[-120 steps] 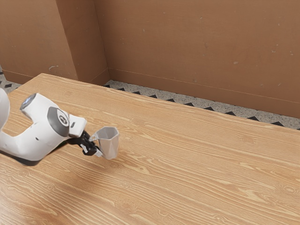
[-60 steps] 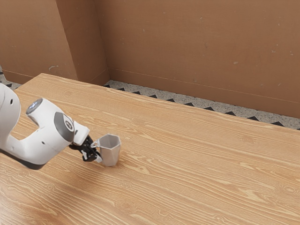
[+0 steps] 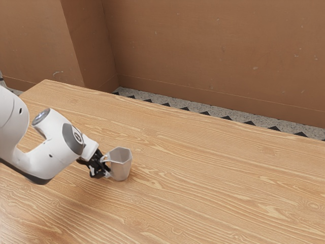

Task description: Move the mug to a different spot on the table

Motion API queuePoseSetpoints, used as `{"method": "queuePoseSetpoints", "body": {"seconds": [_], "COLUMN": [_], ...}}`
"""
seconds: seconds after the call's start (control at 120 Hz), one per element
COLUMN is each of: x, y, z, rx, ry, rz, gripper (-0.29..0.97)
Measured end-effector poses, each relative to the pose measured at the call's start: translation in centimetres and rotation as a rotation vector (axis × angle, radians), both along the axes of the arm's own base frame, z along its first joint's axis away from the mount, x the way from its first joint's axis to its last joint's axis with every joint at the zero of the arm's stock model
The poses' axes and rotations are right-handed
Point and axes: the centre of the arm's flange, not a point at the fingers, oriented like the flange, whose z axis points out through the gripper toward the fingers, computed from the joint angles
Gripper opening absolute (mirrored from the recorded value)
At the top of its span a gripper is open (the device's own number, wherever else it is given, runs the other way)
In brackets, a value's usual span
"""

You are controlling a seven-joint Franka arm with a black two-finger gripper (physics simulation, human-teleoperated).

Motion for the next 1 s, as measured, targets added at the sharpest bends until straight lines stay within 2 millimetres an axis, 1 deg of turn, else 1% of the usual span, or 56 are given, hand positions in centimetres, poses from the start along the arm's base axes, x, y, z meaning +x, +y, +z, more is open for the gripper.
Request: {"method": "queuePoseSetpoints", "body": {"seconds": [0.158, 0.283, 0.392, 0.492, 0.592, 0.667, 0.742, 0.792, 0.867, 0.925, 1.0], "x": [-0.1, -0.3, -0.5, -0.8, -1.6, -2.6, -3.8, -4.7, -5.2, -4.9, -3.3], "y": [0.1, 0.8, 1.3, 1.8, 2.3, 2.7, 3.0, 2.7, 1.7, 0.4, -1.9], "z": [-0.2, 0.0, 0.5, 1.5, 2.5, 3.4, 4.9, 6.2, 9.2, 12.0, 16.3], "rx": [-0.009, -0.015, -0.021, -0.029, -0.040, -0.052, -0.071, -0.087, -0.110, -0.117, -0.065], "ry": [0.008, 0.005, -0.003, -0.022, -0.040, -0.056, -0.086, -0.114, -0.183, -0.244, -0.312], "rz": [-0.010, -0.004, 0.002, 0.008, 0.017, 0.024, 0.029, 0.024, -0.001, -0.038, -0.144], "gripper": [0.27, 0.39, 0.46, 0.50, 0.53, 0.56, 0.59, 0.61, 0.63, 0.64, 0.65]}}
